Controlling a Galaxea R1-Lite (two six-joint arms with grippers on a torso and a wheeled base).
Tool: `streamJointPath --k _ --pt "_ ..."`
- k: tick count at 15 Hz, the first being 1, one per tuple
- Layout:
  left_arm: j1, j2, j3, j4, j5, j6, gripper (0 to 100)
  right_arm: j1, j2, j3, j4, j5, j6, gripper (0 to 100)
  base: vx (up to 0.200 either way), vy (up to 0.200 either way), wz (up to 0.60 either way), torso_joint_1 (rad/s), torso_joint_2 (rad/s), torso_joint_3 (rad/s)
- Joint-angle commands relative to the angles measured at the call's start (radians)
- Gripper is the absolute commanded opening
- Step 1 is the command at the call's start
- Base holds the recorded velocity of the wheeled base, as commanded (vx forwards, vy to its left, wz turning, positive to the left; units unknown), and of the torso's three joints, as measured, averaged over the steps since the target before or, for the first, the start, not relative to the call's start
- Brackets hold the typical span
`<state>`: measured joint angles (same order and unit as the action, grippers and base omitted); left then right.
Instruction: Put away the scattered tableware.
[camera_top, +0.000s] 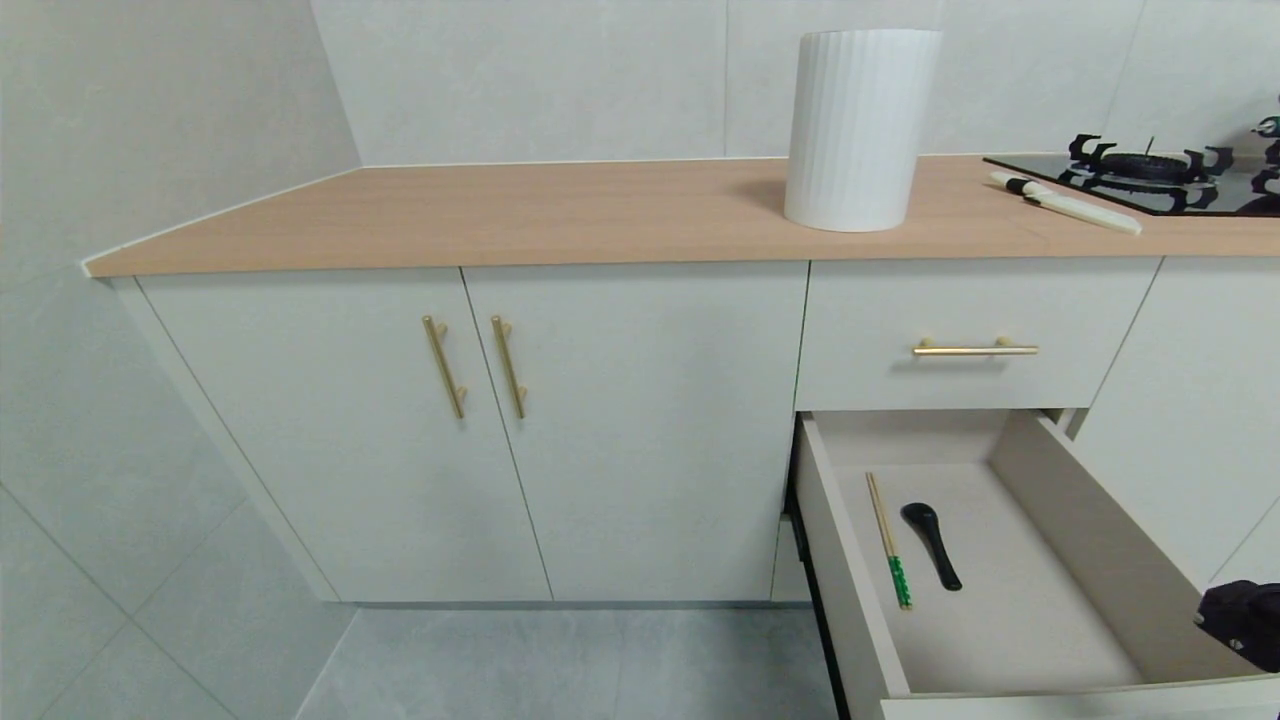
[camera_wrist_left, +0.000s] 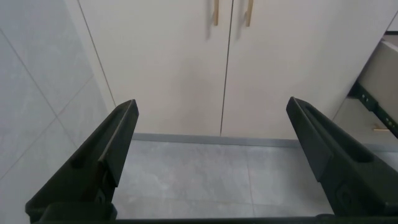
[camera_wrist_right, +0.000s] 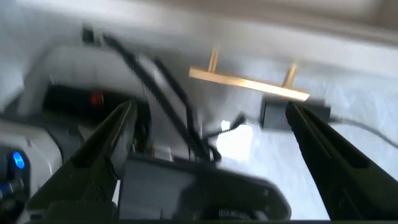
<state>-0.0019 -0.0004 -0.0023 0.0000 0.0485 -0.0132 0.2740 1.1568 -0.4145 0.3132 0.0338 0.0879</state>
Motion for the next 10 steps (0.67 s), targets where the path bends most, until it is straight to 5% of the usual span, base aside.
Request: streamJointPath --k 1,10 --pt "0.000 0.000 -0.001 0.000 0.001 -0.001 100 0.033 0.121 0.006 0.004 0.001 0.006 100 0.000 0.000 0.00 0.000 0.00 0.000" --pt "0.000 0.000 -0.001 0.000 0.001 -0.001 100 0.022 0.342 0.009 -0.206 -0.112 0.055 100 0.000 0.000 0.00 0.000 0.00 0.000"
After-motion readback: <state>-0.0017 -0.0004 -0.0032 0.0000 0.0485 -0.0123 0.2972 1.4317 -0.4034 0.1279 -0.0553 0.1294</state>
